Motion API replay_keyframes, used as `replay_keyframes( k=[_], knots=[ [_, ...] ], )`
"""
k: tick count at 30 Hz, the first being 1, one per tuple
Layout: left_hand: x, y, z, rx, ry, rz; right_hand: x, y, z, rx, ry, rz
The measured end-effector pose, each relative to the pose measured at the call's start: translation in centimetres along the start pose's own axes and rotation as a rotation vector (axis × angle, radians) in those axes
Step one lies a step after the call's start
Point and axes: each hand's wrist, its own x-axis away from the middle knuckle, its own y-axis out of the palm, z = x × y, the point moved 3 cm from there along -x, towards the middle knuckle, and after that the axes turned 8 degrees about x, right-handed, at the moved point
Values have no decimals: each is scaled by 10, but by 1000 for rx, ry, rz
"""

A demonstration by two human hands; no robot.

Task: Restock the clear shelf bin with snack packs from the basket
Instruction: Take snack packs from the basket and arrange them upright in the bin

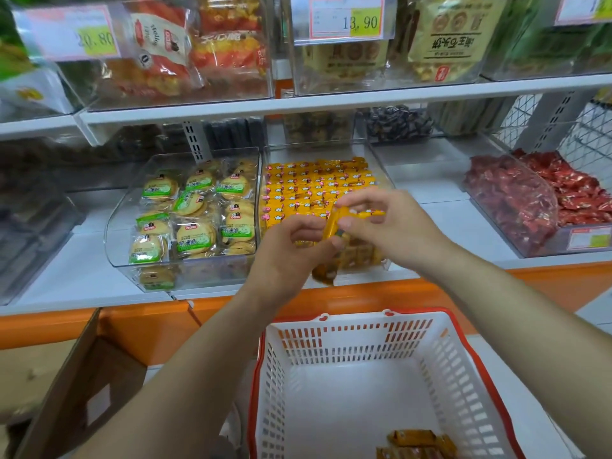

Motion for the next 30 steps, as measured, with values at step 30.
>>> replay_keyframes(
  k=[30],
  knots=[
    [22,-4,-31,-946,110,-160,16,-8,43,498,-97,-110]
  ],
)
